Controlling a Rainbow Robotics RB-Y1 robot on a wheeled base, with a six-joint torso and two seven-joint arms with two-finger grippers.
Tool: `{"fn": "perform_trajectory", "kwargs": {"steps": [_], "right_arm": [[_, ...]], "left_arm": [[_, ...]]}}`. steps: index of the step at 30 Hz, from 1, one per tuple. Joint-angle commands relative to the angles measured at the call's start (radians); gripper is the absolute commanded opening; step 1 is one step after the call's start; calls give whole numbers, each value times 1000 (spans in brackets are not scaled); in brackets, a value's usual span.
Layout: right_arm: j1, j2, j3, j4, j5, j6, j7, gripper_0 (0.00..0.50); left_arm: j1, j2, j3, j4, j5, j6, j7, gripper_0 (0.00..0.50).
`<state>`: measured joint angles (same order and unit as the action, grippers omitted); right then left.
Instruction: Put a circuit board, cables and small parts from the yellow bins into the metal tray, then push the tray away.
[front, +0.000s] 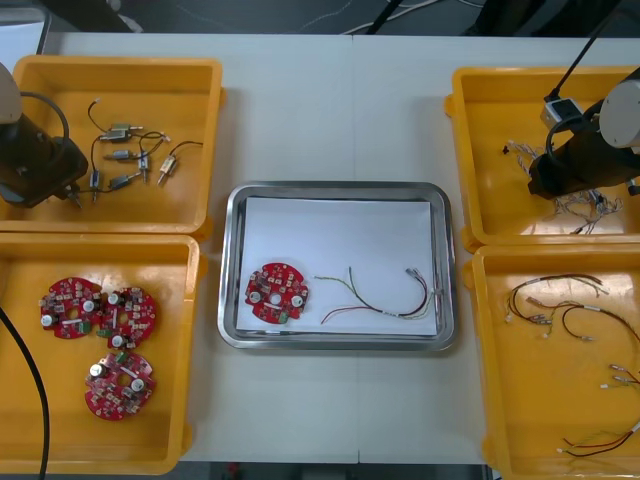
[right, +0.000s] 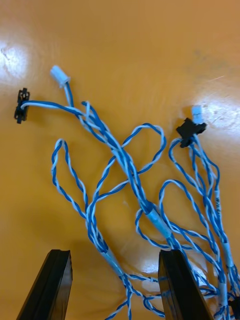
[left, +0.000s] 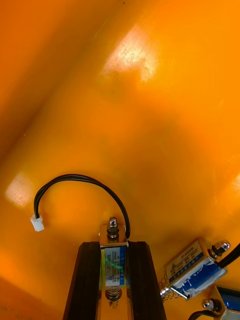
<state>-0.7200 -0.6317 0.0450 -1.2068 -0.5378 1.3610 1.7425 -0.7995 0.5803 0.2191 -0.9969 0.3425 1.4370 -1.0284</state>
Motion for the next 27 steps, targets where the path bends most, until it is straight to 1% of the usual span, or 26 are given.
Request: {"fn": "perform_trajectory", "kwargs": {"steps": [1, 7, 10, 17, 21, 22, 24, 25, 26, 27], "right_arm": [[-42, -42, 26, 18, -16, -5, 20, 500], [-42, -42, 46, 36, -21, -5, 23, 500], [-41, -40, 50, 50, -27, -13, 26, 500], [-42, -39, 50, 53, -39, -16, 29, 500], [-42, -39, 50, 55, -47, -36, 29, 486], [-42, -39, 50, 53, -48, -37, 29, 468], [-42, -39, 50, 55, -53, -42, 29, 350], [-41, -39, 50, 53, -54, -42, 29, 317], [-42, -39, 50, 55, -56, -42, 29, 226], [-42, -39, 50, 53, -57, -42, 29, 119]], "left_arm": [[11, -13, -4, -6, -11, -1, -35, 0], [13, -10, -4, -9, -13, 16, -41, 0], [11, -2, -3, -35, -16, 46, -47, 0], [13, 24, 28, -189, -13, 243, -44, 0], [13, 39, 39, -279, -2, 333, -38, 0], [13, 39, 39, -292, 0, 342, -36, 0], [13, 41, 42, -339, 1, 390, -27, 0], [13, 41, 45, -351, 1, 402, -24, 0], [13, 41, 48, -374, 1, 425, -21, 0], [13, 41, 49, -402, 3, 450, -16, 0]]}}
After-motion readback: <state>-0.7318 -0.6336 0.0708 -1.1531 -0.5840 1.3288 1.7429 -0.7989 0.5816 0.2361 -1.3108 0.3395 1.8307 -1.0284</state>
